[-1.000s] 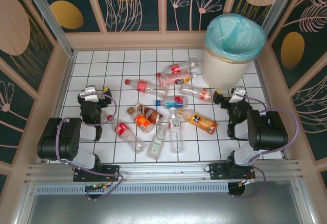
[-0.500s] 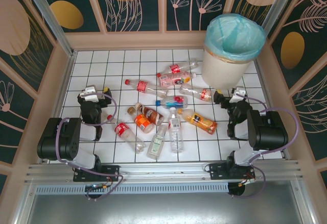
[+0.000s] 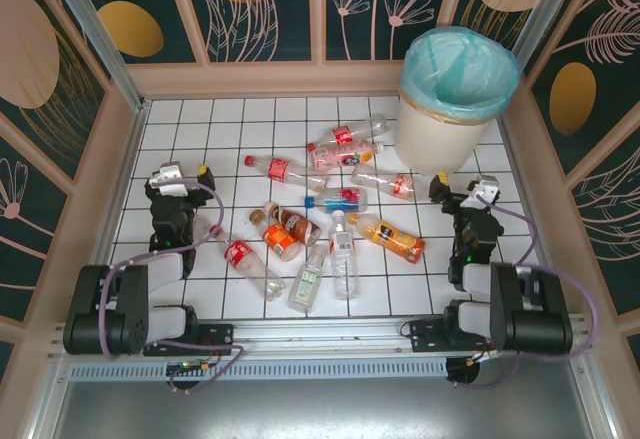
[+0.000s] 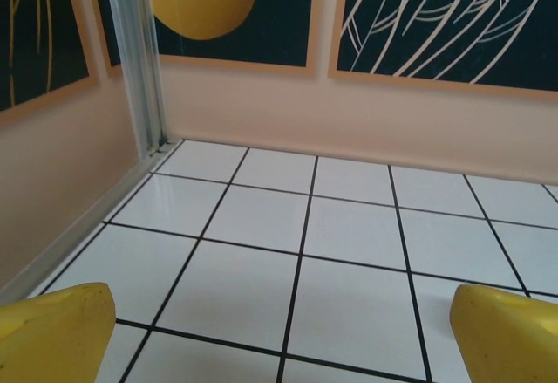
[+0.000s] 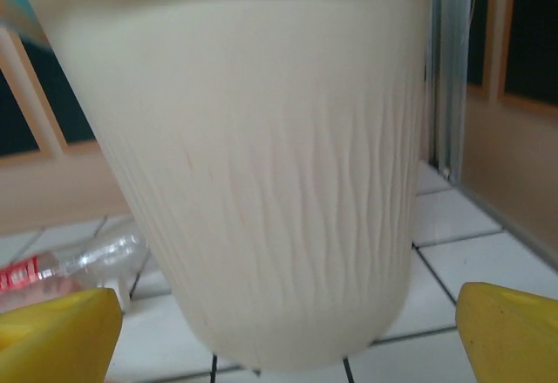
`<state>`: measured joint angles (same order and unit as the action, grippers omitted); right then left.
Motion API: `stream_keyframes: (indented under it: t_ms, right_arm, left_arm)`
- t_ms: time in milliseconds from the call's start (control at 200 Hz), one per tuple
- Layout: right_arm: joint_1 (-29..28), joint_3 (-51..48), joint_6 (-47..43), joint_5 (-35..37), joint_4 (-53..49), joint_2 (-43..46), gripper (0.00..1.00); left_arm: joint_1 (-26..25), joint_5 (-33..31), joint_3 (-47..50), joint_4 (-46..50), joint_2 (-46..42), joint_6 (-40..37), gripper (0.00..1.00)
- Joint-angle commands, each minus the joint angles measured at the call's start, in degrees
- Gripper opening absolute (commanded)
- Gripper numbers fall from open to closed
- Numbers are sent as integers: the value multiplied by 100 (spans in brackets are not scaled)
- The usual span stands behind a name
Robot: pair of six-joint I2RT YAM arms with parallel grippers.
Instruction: Put the plastic bottles in the bin
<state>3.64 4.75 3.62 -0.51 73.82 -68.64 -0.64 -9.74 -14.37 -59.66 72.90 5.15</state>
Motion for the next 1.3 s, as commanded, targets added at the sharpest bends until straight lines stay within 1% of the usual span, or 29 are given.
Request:
stream_keyframes:
  t_ms: [0,85,235,245,405,515,631,731,826,926,1041,1166,1216,1296]
  right_arm:
    - [-48,194,389,301,-1652,991,98]
    - [-48,470,617,344,-2942,1641,98]
    - [-56,735,921,166,-4074,2206,95]
    - [-56,750,932,56,-4153,2228,95]
    - [-65,1005,1385,-311,-4855,2510,94]
    - [-65,1161,1683,-521,-5143,2617,92]
    - [-65,1335,1879,-764,-5409,2654,92]
    - [-74,1516,1974,-959,-5714,2663,91]
    - [-74,1696,1984,-1101,-6036,2683,91]
    - [-74,1824,1925,-1176,-6344,2706,91]
    - [-74,1919,1921,-1294,-6712,2755,91]
    - [-83,1976,1948,-1524,-7029,2907,89]
    - [-91,2015,1920,-1642,-7156,2999,88]
    - [-91,2124,1887,-1621,-7481,3168,88]
  left_arm:
    - [-1,-237,-293,876,-494,56,96]
    - [-6,-390,-409,1211,-814,252,95]
    - [-2,-366,-853,1878,-1241,479,92]
    - [-5,-352,-884,1925,-1260,496,92]
    - [-57,175,-1462,2488,-1545,739,89]
    - [-234,447,-1851,2833,-1663,846,86]
    - [-646,556,-2298,3151,-1658,821,85]
    - [-927,948,-2737,3441,-1525,860,83]
    - [-1169,1053,-3209,3925,-1384,876,83]
    - [-1436,1269,-3601,4378,-1229,677,83]
    - [-1900,1463,-4003,4903,-1023,345,83]
    - [-2432,1838,-4100,5155,-867,-37,83]
    - [-2618,2027,-4060,5095,-857,-193,83]
    - [-2856,2376,-3880,4900,-874,-514,84]
